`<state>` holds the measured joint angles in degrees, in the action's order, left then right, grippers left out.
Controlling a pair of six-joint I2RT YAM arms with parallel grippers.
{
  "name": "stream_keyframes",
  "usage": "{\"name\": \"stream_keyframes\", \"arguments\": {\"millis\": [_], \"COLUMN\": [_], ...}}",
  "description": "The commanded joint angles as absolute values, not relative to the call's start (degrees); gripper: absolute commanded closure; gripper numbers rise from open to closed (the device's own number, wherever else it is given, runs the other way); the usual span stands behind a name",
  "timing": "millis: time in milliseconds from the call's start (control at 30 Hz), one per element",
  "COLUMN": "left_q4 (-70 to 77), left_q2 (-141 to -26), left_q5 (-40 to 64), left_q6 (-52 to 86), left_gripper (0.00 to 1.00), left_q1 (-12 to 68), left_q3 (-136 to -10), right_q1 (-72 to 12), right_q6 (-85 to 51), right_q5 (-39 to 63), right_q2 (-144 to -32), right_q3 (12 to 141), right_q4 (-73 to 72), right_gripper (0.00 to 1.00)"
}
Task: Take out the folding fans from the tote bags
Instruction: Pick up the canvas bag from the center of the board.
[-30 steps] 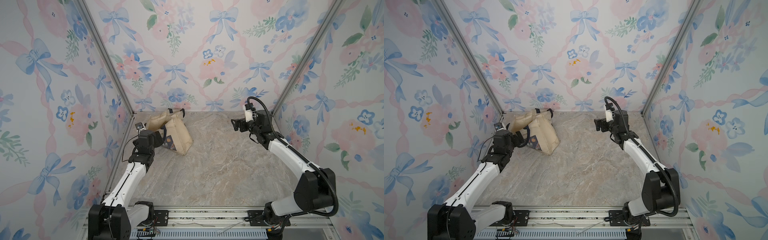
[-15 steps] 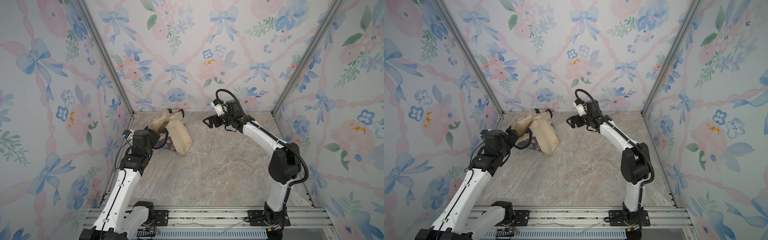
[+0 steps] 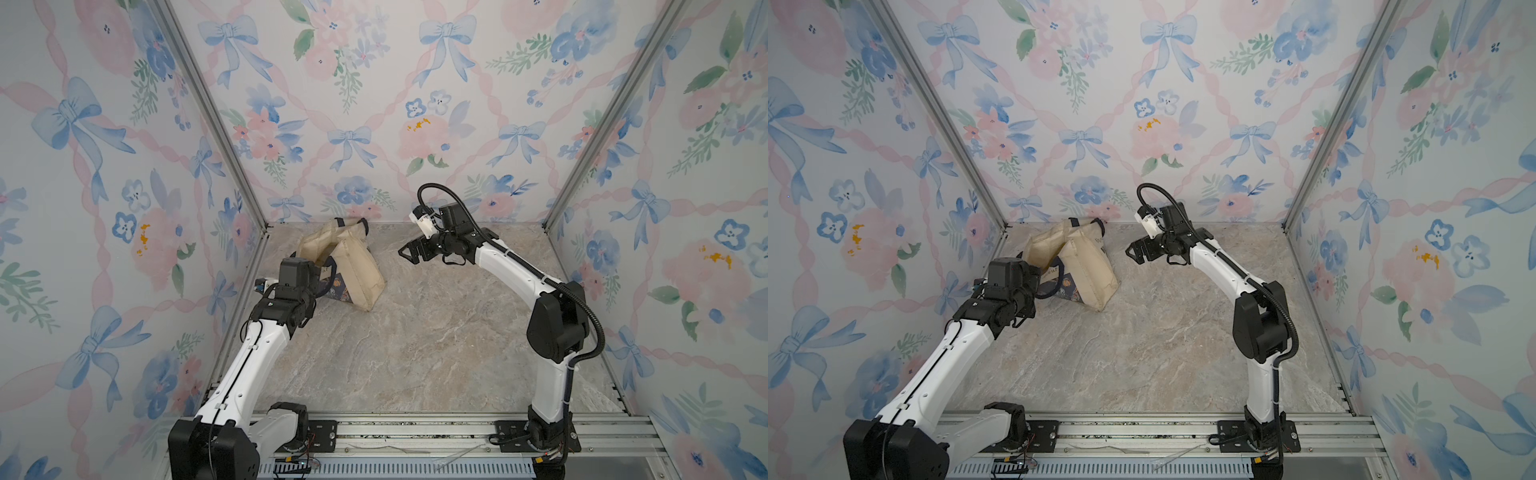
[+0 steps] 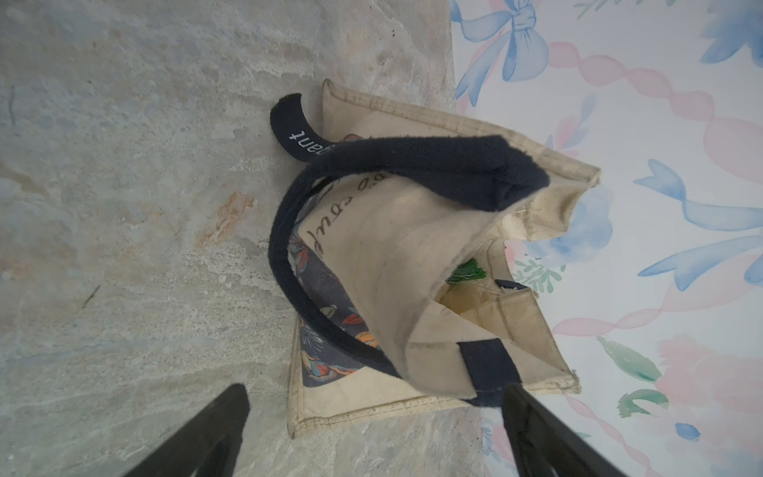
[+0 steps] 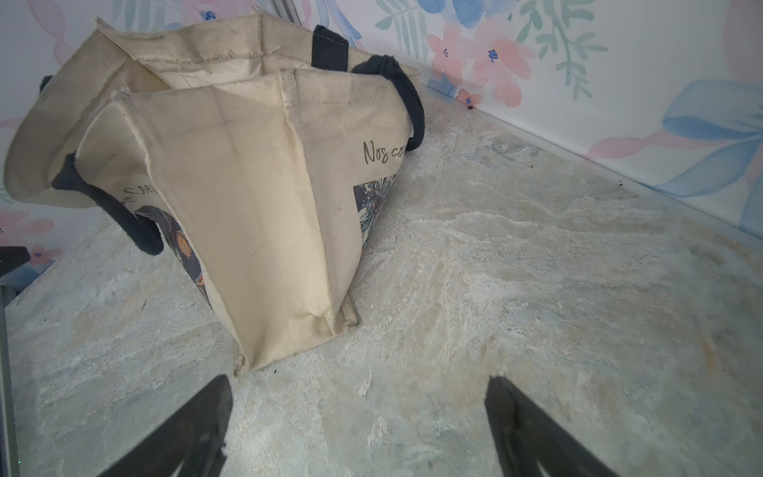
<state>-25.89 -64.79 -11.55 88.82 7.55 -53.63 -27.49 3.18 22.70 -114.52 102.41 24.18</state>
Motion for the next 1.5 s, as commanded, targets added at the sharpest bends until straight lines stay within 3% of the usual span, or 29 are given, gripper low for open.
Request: {"name": "stream_keyframes", "arguments": {"millis": [0,300,400,767,1000,1300,1467], "left_q4": [-26.7,-26.7,-27.2,-31.4,-32.1,-32.1,-32.0], "left_q2": [-67.8,-81.9,-86.1,-92.4,-96.2,-96.7,-95.7], "left_q5": [-13.8,-13.6,-13.0,-20.6,-18.9,-19.4,-20.9], "left_q6": [94.0,97.7,97.8,97.3,98.7,97.6,96.0], "left_gripper": [0.02,0.02,0.07,0.08,0.14,0.37,0.65], "left_q1": [8.3,11.1,11.9,13.2,13.3,13.3,13.3], "left_q3": [-57.0,-68.6,-72.1,-79.0,-79.6,-78.9,-78.6], "right_q1": [-28.0,-28.0,-28.1,-28.0,-28.0,-28.1,-28.0], "right_q6": [6.6,8.2,8.7,9.9,9.8,9.7,9.4], "right_q5": [22.7,22.6,22.1,21.5,22.0,22.0,21.8], "right_q2": [-113.6,-113.3,-112.7,-110.8,-111.1,-110.5,-109.6], "right_q3": [101.2,100.2,99.3,94.9,94.4,92.6,91.0], "right_q4": [27.7,29.7,29.9,28.8,28.1,27.4,26.3], "right_gripper": [0.04,0.03,0.03,0.03,0.03,0.03,0.03]}}
